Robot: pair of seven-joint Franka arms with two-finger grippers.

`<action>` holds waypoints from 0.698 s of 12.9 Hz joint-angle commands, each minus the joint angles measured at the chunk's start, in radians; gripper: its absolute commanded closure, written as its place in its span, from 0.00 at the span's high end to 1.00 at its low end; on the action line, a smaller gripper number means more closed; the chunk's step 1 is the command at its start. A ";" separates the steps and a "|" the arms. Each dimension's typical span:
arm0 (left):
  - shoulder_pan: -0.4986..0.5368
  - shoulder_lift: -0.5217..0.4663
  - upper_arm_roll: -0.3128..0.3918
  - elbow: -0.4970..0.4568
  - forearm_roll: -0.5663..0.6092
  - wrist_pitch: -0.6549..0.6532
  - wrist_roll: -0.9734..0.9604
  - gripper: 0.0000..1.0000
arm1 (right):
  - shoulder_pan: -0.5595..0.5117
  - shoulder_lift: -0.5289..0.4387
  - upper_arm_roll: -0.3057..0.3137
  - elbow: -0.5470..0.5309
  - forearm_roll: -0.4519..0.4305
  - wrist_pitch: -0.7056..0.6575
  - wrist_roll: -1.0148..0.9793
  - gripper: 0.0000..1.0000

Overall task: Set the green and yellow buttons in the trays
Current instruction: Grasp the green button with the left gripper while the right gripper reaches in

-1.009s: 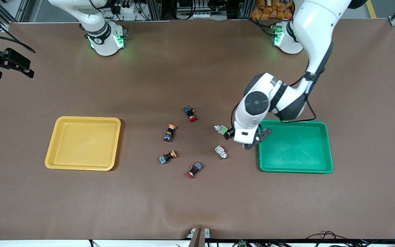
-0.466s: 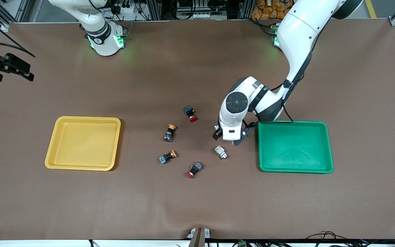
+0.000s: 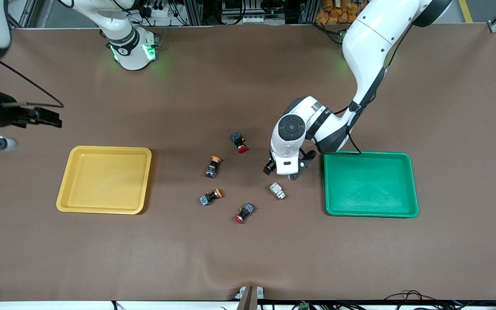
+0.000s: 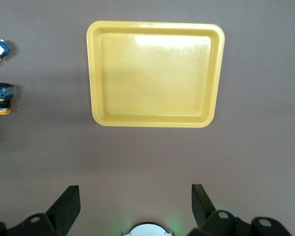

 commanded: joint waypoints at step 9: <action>-0.032 0.051 0.011 -0.021 0.138 0.019 -0.110 0.59 | 0.114 0.138 0.016 0.015 0.141 0.202 0.326 1.00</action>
